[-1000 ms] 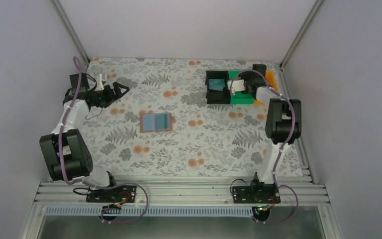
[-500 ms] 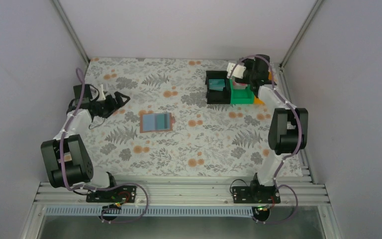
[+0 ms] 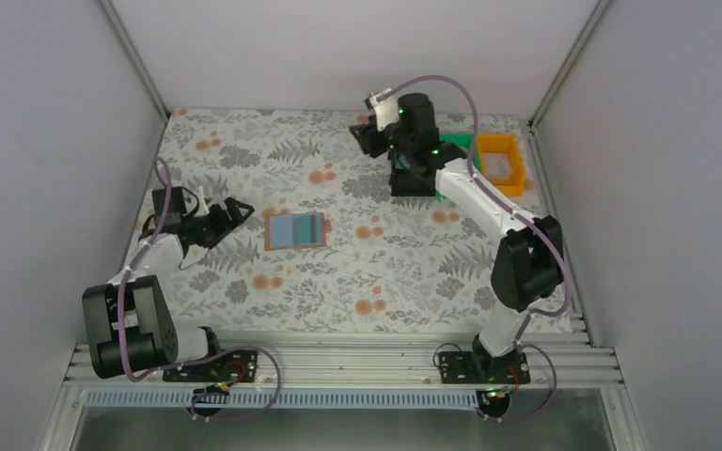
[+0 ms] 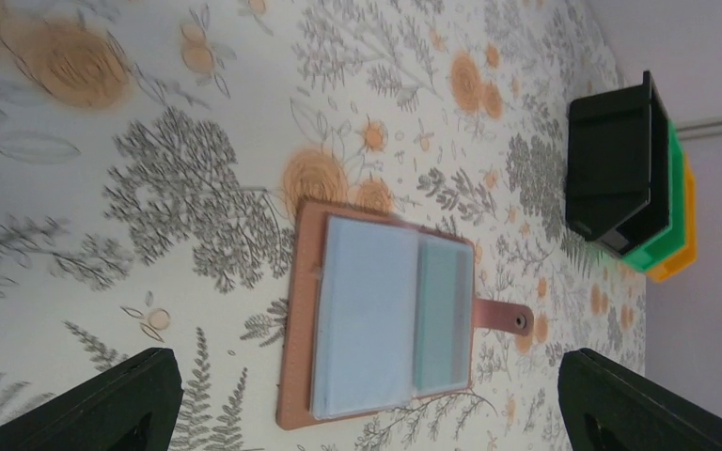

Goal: Take the credit cards out of the card holder

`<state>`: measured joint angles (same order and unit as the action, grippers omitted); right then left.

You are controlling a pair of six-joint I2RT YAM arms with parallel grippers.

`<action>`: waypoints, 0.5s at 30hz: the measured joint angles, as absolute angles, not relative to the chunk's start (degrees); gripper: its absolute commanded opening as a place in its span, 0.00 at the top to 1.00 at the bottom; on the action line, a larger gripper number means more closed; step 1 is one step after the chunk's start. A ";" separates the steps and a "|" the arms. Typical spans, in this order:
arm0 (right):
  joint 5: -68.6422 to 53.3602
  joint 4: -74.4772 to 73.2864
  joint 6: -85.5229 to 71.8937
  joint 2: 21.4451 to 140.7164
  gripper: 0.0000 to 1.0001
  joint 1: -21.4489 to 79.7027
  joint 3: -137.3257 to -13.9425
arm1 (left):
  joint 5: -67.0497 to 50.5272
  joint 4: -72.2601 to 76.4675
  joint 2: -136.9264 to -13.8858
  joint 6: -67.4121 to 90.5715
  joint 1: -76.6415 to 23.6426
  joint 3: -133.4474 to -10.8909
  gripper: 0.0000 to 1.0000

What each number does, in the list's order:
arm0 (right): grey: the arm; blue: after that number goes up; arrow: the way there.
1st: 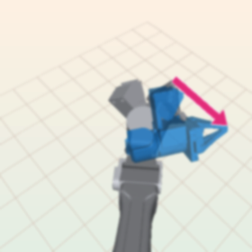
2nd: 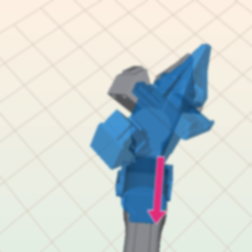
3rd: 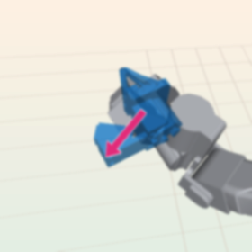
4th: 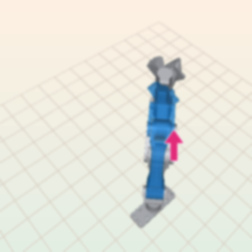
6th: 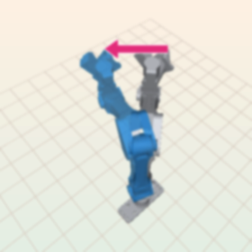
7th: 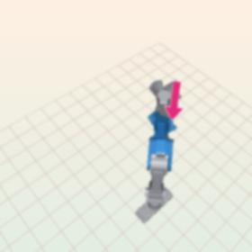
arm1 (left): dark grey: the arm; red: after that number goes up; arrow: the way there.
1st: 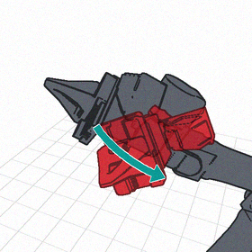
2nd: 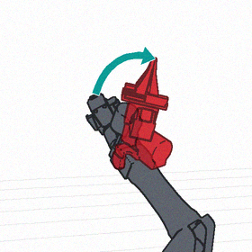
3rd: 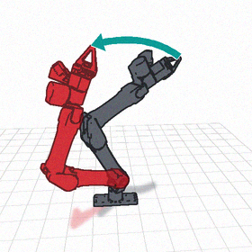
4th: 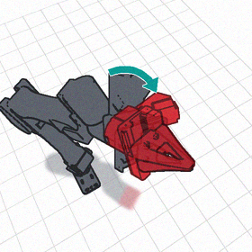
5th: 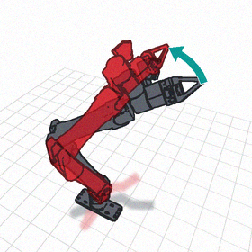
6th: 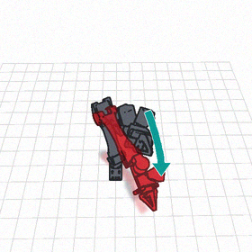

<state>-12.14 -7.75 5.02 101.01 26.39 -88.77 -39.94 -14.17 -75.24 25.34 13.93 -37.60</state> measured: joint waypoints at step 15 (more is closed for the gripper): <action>-13.45 -21.10 -17.19 116.29 0.43 38.74 -87.22 | -37.54 -11.62 -78.61 28.99 5.39 -34.26 0.00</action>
